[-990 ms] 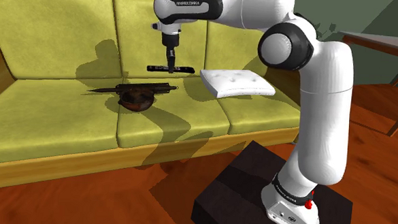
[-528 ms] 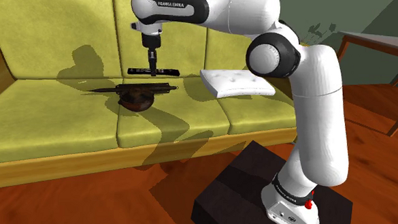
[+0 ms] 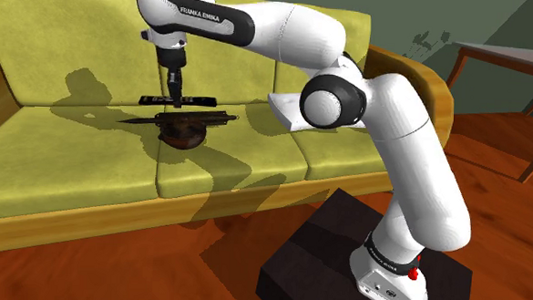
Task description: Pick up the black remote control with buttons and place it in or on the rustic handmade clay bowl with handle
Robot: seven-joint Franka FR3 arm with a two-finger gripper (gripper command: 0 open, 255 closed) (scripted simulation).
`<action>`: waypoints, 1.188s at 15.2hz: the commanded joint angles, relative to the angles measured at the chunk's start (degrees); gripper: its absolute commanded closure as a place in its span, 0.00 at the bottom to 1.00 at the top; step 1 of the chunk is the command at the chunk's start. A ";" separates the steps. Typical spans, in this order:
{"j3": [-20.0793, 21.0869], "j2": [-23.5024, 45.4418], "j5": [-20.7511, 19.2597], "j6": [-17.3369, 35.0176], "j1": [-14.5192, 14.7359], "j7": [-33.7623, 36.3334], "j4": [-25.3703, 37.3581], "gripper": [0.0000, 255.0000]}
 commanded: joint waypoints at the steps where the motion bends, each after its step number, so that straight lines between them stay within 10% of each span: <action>1: 0.05 0.20 -0.02 0.87 0.36 0.44 -0.63 1.00; 18: 0.00 -3.74 -0.11 13.19 0.76 0.37 -16.89 1.00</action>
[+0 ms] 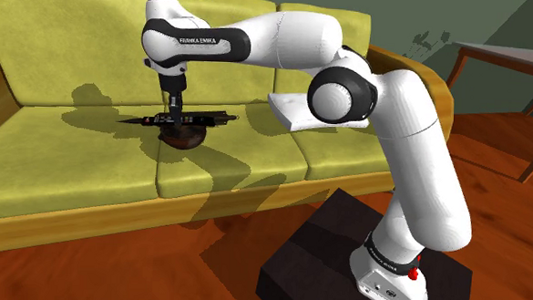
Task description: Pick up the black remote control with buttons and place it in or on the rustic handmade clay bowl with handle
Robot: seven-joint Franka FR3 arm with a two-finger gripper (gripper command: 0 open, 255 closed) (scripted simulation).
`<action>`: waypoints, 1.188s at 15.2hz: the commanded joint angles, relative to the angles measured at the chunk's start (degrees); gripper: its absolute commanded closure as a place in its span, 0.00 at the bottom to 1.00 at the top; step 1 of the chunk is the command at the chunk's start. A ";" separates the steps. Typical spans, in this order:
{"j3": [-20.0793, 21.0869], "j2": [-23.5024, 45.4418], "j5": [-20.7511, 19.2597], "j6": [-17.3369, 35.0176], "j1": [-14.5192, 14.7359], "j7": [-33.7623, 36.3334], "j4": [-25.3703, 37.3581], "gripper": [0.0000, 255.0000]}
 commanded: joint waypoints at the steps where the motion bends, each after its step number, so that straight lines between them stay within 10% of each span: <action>1: 0.00 -0.01 0.00 0.03 0.00 0.00 -0.02 1.00; 3: 0.00 -0.01 0.00 0.03 0.00 0.00 -0.02 1.00; 4: 0.00 -0.01 0.00 0.04 0.00 0.00 -0.02 0.00; 18: 0.04 2.57 0.05 -9.10 -0.26 0.07 11.69 0.00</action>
